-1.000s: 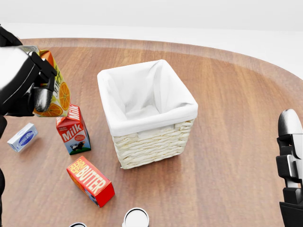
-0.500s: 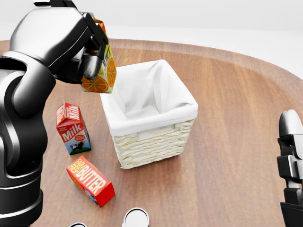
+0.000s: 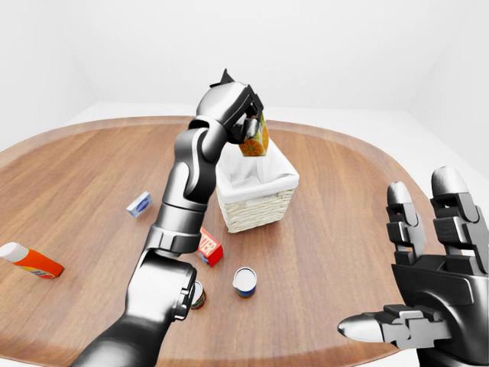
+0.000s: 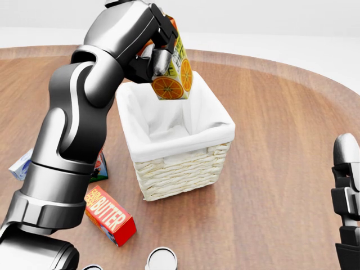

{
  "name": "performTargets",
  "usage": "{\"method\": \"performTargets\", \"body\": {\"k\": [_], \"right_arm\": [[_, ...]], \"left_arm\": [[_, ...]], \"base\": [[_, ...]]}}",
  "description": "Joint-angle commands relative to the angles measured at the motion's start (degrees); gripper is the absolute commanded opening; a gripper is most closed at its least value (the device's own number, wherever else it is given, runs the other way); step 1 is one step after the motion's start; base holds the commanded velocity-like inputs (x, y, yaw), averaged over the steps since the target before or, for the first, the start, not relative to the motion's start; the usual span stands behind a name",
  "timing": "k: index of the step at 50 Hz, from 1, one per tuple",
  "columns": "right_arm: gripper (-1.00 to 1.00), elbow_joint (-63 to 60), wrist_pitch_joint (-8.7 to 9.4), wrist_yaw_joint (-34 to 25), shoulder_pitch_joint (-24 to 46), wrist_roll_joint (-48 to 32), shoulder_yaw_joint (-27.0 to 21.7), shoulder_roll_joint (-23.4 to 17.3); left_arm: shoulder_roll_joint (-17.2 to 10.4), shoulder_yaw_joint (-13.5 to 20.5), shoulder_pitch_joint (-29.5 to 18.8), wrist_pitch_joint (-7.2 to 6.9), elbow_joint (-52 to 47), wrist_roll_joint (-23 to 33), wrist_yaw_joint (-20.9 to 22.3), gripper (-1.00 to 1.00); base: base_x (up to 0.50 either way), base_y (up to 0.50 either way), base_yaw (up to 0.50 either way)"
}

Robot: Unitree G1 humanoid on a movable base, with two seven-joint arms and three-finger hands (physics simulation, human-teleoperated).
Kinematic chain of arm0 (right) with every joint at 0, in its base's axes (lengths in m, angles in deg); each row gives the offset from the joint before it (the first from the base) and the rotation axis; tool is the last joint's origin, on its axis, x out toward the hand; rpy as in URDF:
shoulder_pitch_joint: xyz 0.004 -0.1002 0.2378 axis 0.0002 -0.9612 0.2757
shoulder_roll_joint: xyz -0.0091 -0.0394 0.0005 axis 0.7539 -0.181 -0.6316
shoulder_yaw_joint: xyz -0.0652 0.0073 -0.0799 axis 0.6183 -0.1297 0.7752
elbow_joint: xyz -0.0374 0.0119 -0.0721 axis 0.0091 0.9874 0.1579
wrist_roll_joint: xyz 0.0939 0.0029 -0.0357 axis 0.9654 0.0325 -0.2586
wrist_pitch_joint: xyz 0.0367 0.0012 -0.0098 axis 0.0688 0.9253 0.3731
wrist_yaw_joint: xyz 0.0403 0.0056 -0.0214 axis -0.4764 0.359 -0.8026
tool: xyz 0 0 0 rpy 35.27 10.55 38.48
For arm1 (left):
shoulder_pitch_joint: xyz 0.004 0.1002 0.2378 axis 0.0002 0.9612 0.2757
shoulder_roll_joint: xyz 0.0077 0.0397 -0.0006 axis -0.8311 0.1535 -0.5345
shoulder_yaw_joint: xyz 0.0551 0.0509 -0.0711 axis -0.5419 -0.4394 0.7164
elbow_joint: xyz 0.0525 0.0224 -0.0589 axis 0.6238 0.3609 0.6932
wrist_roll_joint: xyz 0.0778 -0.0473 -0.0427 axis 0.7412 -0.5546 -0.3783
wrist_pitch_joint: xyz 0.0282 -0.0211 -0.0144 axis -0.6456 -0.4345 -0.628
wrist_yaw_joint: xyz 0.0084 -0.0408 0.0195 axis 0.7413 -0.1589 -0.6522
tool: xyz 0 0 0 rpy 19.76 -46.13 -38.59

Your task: Pick up the orange juice, and put it in the basket.

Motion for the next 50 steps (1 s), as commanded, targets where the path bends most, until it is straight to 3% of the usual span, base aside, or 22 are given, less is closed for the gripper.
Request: {"method": "performTargets", "body": {"k": [1, 21, 40, 50], "right_arm": [[1.0, 0.0, 0.0, -0.12, -0.74, 0.66, -0.51, -0.16], [1.0, 0.0, 0.0, -0.24, -1.49, 0.82, -0.45, -0.17], [1.0, 0.0, 0.0, -0.13, -2.55, 1.47, -0.92, -0.7], [1.0, 0.0, 0.0, -0.47, -3.28, 2.03, -1.36, -0.67]], "left_arm": [[2.49, -1.59, -1.29, 0.0, 7.11, 0.89, -6.42, -1.0], [4.68, -2.7, 2.49, 0.0, 9.31, 2.4, -7.64, -1.0], [4.82, -2.78, 0.85, 0.0, 16.46, 1.62, -11.22, -1.0], [5.11, -4.08, 1.06, 0.0, 20.48, 4.54, -12.46, -1.0]], "base": [[0.0, 0.0, 0.0], [0.0, 0.0, 0.0], [0.0, 0.0, 0.0], [0.0, 0.0, 0.0]]}}
